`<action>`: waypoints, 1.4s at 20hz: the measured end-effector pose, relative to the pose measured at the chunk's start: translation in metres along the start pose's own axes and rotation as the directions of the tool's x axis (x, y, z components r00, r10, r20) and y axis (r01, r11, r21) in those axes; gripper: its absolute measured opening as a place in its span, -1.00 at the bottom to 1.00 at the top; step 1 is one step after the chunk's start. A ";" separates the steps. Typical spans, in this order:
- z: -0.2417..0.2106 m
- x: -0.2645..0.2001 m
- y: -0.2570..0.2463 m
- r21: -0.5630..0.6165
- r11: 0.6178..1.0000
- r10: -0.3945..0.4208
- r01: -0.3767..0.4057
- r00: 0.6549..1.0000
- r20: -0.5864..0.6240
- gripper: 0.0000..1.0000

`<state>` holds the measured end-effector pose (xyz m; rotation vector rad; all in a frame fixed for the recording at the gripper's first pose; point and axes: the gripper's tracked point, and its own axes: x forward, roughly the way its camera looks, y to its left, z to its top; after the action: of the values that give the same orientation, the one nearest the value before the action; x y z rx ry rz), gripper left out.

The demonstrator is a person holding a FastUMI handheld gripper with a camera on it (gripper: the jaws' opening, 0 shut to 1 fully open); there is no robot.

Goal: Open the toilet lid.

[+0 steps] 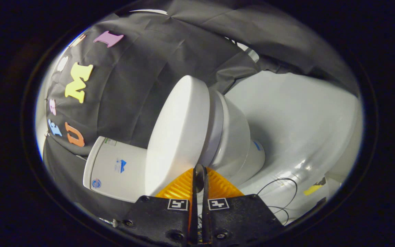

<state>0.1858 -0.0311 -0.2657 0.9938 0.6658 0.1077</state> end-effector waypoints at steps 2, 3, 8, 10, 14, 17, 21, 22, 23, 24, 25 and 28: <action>0.002 -0.002 0.001 0.059 0.998 -0.029 0.029 1.000 -0.012 -0.84; 0.000 -0.003 0.003 0.081 0.996 -0.040 0.042 0.999 -0.019 -0.84; 0.001 -0.009 0.011 0.152 0.988 -0.030 0.036 0.999 -0.042 -0.86; 0.002 -0.013 0.019 0.161 0.987 0.000 0.006 0.999 -0.033 -0.91; 0.007 -0.020 0.037 0.122 0.993 0.008 -0.006 1.000 -0.009 -0.92; 0.012 -0.028 0.050 0.101 0.995 0.007 -0.008 1.000 0.010 -0.92; 0.013 -0.036 0.066 0.064 0.998 0.002 -0.004 1.000 0.030 -0.92; 0.013 -0.038 0.069 0.049 0.999 -0.002 0.000 0.999 0.033 -0.92; 0.013 -0.039 0.074 0.035 0.999 -0.005 0.004 0.999 0.038 -0.92; 0.014 -0.041 0.078 0.025 1.000 -0.005 0.004 0.999 0.041 -0.92; 0.015 -0.043 0.082 0.016 1.000 -0.006 0.005 0.999 0.045 -0.92; 0.015 -0.047 0.094 -0.020 1.000 -0.012 0.013 0.998 0.058 -0.92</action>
<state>0.1760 -0.0076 -0.1629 0.9694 0.6167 0.0741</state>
